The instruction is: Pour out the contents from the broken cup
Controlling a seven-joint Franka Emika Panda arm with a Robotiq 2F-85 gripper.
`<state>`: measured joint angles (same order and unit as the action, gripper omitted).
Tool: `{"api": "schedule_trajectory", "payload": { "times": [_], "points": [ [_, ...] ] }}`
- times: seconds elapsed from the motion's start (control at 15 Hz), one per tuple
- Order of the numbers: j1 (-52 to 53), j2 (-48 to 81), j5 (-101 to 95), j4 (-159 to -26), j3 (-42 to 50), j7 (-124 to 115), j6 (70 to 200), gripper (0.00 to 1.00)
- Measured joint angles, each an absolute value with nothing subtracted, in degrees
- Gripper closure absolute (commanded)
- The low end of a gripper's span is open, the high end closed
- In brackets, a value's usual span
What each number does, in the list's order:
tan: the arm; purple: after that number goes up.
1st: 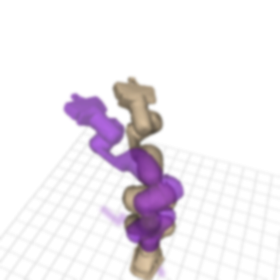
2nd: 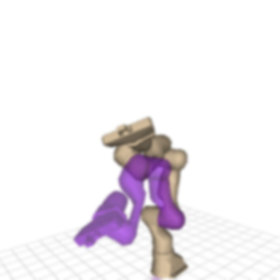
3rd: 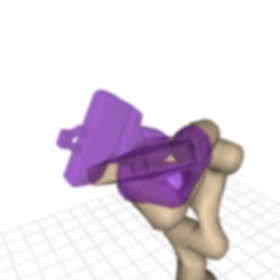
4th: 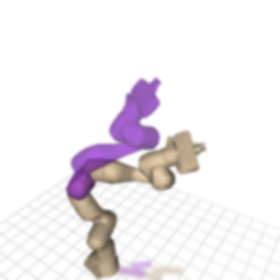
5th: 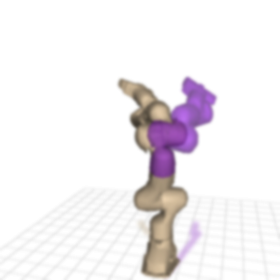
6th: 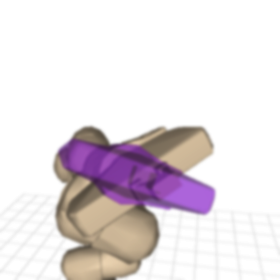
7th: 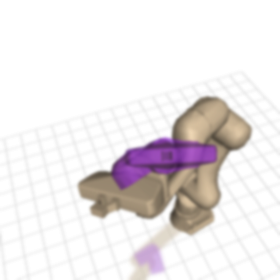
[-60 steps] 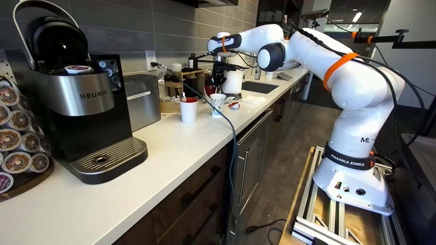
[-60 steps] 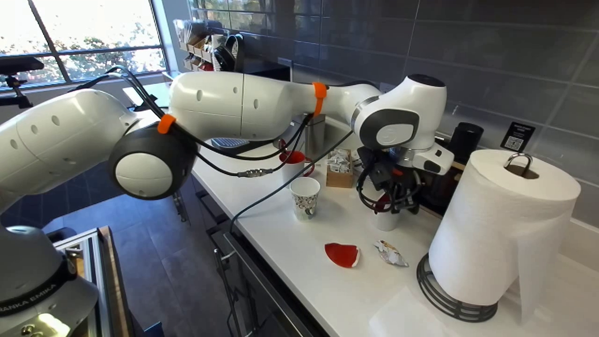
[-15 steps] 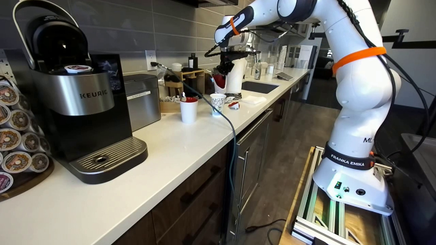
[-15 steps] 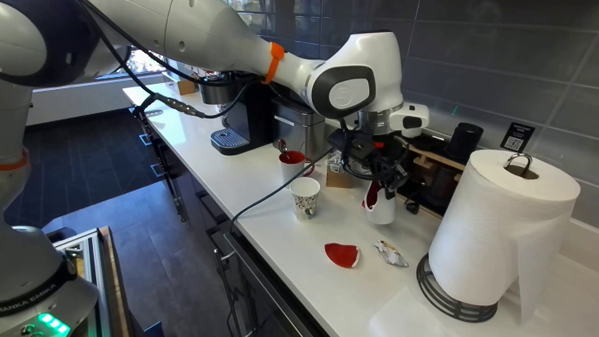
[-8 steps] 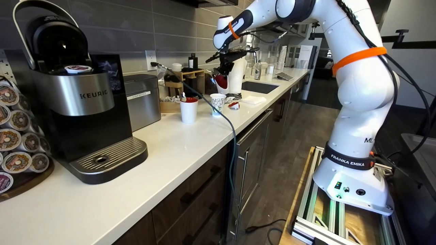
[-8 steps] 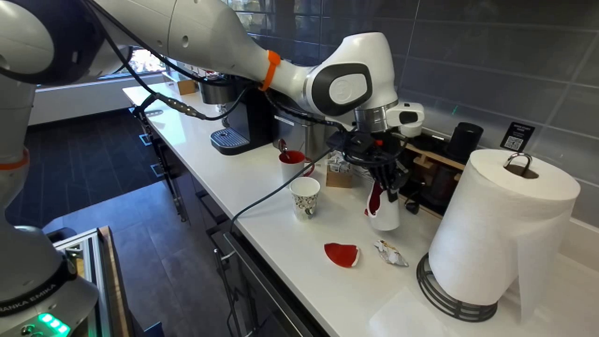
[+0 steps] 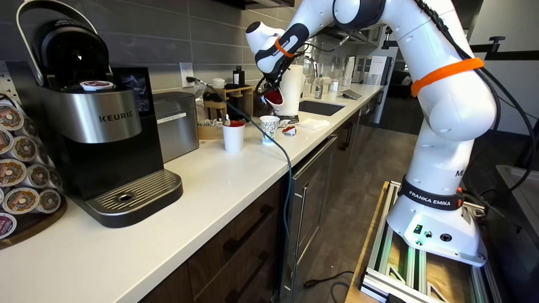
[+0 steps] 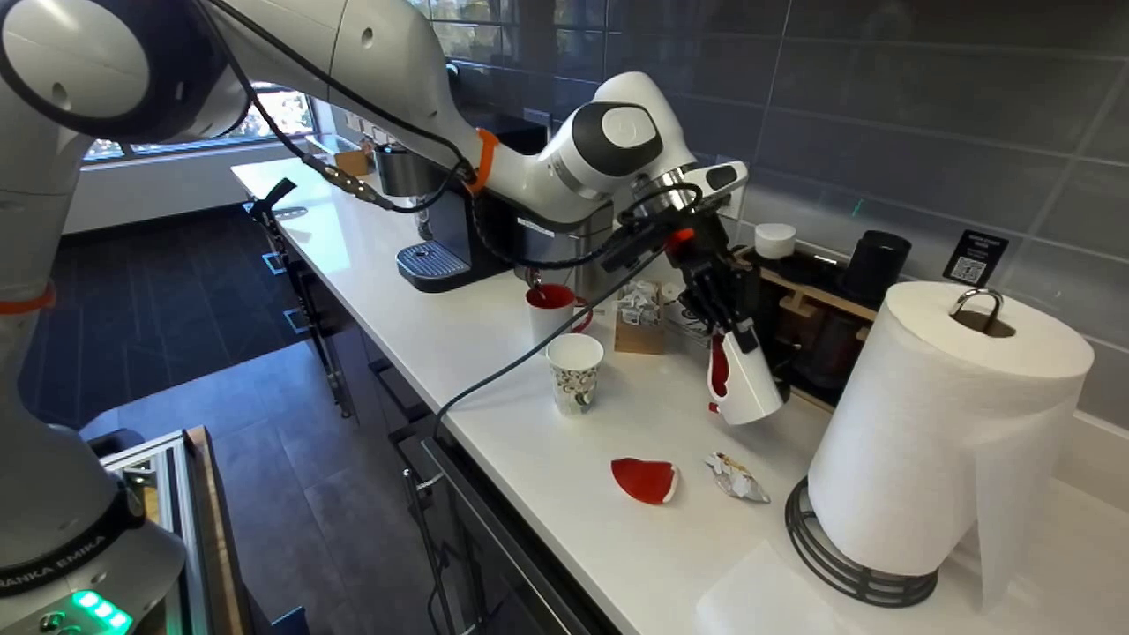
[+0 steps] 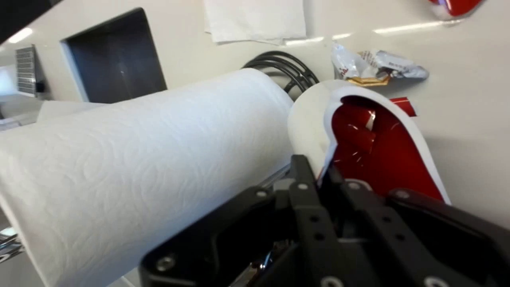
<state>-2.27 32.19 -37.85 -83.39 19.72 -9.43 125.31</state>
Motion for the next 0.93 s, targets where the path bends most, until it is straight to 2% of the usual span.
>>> {"api": "schedule_trajectory", "payload": {
  "times": [0.93],
  "points": [
    [1.84, 39.48, -64.09, -77.30, 14.24, -14.35, 91.38, 0.97]
  ]
}}
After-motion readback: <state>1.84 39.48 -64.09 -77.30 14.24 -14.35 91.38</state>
